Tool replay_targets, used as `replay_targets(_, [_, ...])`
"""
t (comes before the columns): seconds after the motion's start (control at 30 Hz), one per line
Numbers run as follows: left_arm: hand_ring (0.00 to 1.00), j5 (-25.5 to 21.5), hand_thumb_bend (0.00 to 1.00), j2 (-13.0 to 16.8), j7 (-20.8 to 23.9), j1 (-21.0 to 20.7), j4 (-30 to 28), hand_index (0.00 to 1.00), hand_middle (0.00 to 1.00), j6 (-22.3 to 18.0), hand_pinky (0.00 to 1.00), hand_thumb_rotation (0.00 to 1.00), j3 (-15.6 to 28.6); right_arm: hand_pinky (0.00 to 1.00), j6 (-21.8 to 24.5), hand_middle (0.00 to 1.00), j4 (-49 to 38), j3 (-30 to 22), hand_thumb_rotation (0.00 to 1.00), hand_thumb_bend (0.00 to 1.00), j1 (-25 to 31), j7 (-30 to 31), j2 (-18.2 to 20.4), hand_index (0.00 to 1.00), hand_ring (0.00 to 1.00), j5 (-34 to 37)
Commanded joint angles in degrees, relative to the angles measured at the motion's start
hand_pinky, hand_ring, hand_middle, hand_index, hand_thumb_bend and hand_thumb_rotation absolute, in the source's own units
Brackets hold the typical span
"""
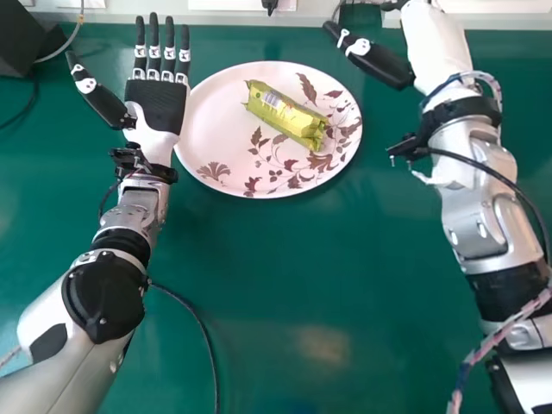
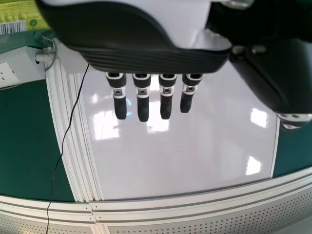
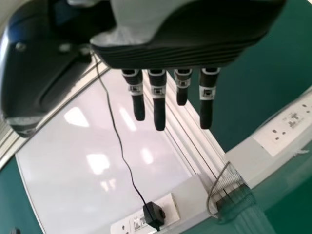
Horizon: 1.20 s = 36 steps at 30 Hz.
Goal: Pick up biscuit and place it in the plate
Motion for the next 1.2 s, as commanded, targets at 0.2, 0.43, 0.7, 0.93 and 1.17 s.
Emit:
replay_targets(0.2, [0.86,0.48,0.93,0.12,0.39,-0.03,-0.41,1.0,0.94,-0.76,0.75,0.49,-0.64,0.73,-4.25,0.83,-3.0,-5.28,0.36,1.0,3.46,-1.43,1.63,0.91,0.72,7.28])
replay_targets(0.43, [0.92,0.37,0.93,0.23,0.07,0.01,-0.34,1.0,0.99,-0.2,0.71,0.46,-0.62,0.72,-7.24,0.82,-4.14,-10.09,0.36,1.0,5.86,0.06,3.24,0.91,0.71,16.83])
replay_targets(0.7, [0.92,0.61,0.91,0.24,0.06,0.05,-0.37,1.0,0.99,-0.47,0.73,0.43,-0.76,0.72,-10.2,0.82,-5.65,-13.04,0.35,1.0,8.6,0.48,4.31,0.9,0.71,23.68])
replay_targets(0.93, [0.92,0.52,0.89,0.3,-0.13,0.02,-0.31,1.0,1.0,-0.08,0.76,0.43,-0.74,0.73,-14.65,0.81,-4.95,-16.02,0.34,1.0,10.29,1.8,5.79,0.9,0.71,31.38])
replay_targets(1.17, [0.9,0.65,0.9,0.3,0.02,0.05,-0.34,1.0,1.0,-0.06,0.76,0.42,-0.85,0.74,-15.05,0.82,-6.66,-18.48,0.33,1.0,12.14,3.94,7.91,0.9,0.71,39.28])
